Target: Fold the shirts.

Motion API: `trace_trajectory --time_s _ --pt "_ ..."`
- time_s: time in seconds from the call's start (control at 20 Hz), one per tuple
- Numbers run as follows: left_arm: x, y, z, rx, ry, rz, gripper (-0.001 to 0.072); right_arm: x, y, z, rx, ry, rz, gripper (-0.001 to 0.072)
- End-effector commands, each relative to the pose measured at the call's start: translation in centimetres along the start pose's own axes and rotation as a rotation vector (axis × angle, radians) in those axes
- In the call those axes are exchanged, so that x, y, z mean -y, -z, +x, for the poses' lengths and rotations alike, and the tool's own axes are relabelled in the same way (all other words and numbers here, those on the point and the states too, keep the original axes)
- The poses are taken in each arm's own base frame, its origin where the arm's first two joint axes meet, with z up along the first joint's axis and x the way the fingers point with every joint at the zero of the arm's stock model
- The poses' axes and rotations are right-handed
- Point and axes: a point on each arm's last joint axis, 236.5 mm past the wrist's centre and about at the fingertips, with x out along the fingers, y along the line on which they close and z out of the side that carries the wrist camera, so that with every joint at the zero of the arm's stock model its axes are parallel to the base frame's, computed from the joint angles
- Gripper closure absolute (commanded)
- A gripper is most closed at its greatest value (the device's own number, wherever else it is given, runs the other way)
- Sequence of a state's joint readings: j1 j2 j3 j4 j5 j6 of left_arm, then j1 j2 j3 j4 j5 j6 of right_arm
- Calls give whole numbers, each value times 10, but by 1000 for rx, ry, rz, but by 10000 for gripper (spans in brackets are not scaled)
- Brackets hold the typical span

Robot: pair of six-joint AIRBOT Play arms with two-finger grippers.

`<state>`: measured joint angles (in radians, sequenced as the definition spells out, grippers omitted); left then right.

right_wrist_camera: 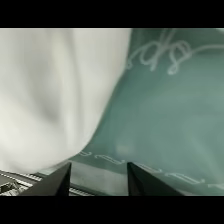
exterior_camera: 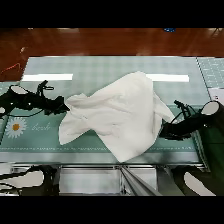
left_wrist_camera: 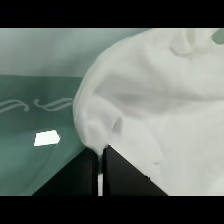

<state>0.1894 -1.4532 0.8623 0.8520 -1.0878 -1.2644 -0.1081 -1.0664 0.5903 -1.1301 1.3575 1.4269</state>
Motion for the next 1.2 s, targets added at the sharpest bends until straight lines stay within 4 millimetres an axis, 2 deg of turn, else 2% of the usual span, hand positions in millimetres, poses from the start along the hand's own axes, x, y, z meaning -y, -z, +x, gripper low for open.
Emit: trace_trajectory --time_s 0.0,0.15,0.25,0.35,0.55,0.75,0.85,0.9,0.95,1.0,1.05,1.15 --pt "3 4 1 -18 4 5 685 -6 -6 20 -32 1 -14 313" --pt "3 5 1 -23 6 6 685 -12 -12 30 -38 -25 -2 313" --pt "3 5 1 -22 6 6 685 -23 -26 33 10 -80 14 313" --pt "3 5 1 -22 5 7 685 -26 -39 36 54 -99 29 313" --pt "3 4 2 -16 3 8 685 -44 -56 43 87 -198 57 326" --pt "4 4 1 -17 5 8 685 -66 -75 26 153 -266 -47 689" --pt "11 0 -7 -6 12 25 685 -80 -89 0 180 -267 -122 690" --pt "20 -7 -16 19 18 51 685 -91 -99 -20 206 -270 -170 690" --pt "32 -18 -31 64 23 87 686 -105 -114 -48 262 -269 -224 690" --pt "51 -34 -54 139 36 136 686 -120 -129 -81 338 -259 -274 690" --pt "77 -50 -81 222 70 180 685 -137 -144 -123 434 -242 -330 690" --pt "144 -76 -156 430 173 283 685 -173 -161 -214 635 -197 -441 690"
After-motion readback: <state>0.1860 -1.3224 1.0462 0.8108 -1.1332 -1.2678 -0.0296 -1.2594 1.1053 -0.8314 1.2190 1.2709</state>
